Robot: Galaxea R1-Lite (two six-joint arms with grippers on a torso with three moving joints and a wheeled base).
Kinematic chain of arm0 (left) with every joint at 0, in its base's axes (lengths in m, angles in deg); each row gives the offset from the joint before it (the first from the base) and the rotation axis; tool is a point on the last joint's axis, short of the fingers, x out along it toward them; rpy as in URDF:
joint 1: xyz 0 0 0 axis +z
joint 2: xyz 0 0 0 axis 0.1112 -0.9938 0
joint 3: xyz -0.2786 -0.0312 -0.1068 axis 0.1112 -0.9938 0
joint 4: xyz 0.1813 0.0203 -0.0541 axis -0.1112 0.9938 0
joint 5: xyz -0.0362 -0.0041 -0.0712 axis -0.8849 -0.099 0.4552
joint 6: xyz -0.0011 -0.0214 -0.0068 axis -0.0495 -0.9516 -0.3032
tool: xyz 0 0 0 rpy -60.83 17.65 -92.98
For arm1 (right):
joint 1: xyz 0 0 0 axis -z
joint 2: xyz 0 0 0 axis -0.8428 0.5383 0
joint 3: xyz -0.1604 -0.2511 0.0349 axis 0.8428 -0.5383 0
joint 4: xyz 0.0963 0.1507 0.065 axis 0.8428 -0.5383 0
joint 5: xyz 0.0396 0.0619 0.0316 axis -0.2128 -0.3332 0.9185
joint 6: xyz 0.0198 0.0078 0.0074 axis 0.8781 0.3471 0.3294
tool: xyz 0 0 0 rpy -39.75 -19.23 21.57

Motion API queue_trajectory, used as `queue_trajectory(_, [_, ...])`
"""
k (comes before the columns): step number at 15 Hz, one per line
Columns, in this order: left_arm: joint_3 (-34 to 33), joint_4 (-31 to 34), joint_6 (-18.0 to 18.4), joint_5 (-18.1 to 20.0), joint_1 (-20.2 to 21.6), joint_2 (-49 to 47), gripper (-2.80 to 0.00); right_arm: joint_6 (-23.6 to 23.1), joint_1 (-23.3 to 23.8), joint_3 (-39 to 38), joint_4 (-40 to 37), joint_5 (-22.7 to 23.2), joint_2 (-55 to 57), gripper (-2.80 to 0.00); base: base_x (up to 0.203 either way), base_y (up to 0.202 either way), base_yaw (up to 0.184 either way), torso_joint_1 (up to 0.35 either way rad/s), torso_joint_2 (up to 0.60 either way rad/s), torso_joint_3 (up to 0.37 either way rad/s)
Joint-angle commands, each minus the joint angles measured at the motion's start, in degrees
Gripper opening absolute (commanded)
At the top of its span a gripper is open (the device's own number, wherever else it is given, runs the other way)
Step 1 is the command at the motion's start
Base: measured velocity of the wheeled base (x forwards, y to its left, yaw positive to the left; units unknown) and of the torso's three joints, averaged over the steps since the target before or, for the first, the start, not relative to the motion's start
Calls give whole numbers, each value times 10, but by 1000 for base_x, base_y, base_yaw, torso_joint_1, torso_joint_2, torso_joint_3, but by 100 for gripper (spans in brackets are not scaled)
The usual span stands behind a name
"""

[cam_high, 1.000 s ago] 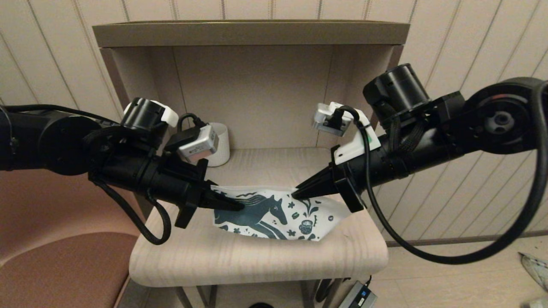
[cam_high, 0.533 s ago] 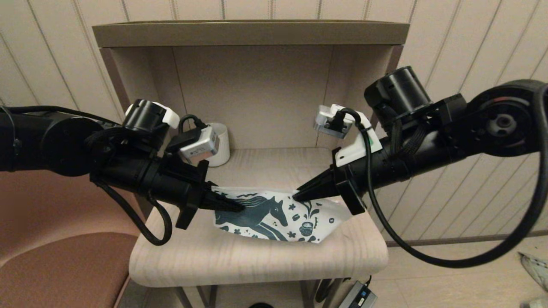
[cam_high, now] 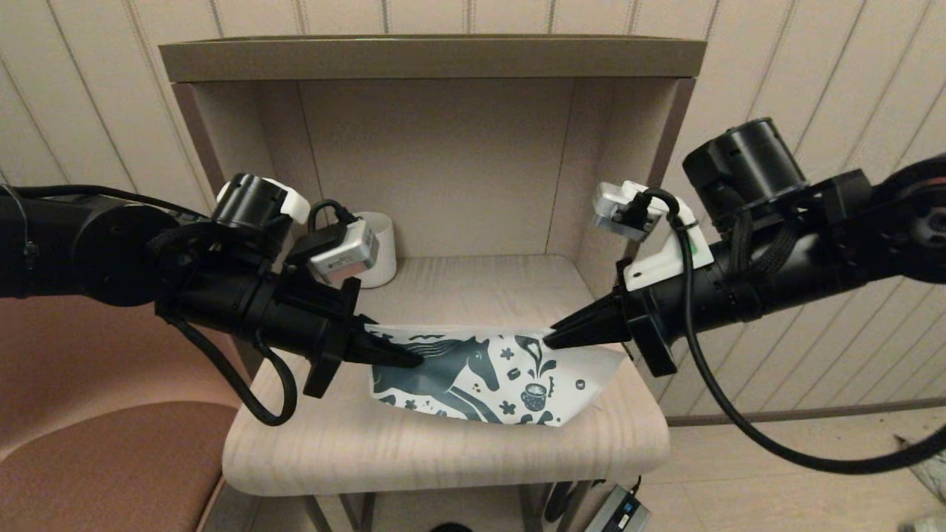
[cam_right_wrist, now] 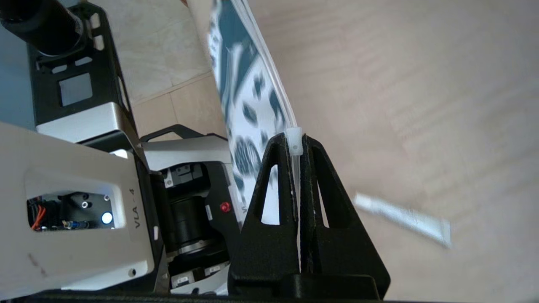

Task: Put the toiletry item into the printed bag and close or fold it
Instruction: Open the storage bag

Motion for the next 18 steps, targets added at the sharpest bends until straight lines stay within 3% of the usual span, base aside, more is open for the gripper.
queue_trajectory(1, [1, 1, 3, 3, 0, 0, -280, -2, 12, -21, 3, 2, -24, -280, 0, 0, 0, 0, 0, 0])
queue_trajectory(10, [-4, 1, 3, 3, 4, -1, -280, -4, 31, -64, 28, 3, -47, -280, 0, 0, 0, 0, 0, 0])
queue_trajectory(18, [4, 1, 2, 7, -1, -1, -280, -1, -11, -19, 35, 5, -2, -280, 0, 0, 0, 0, 0, 0])
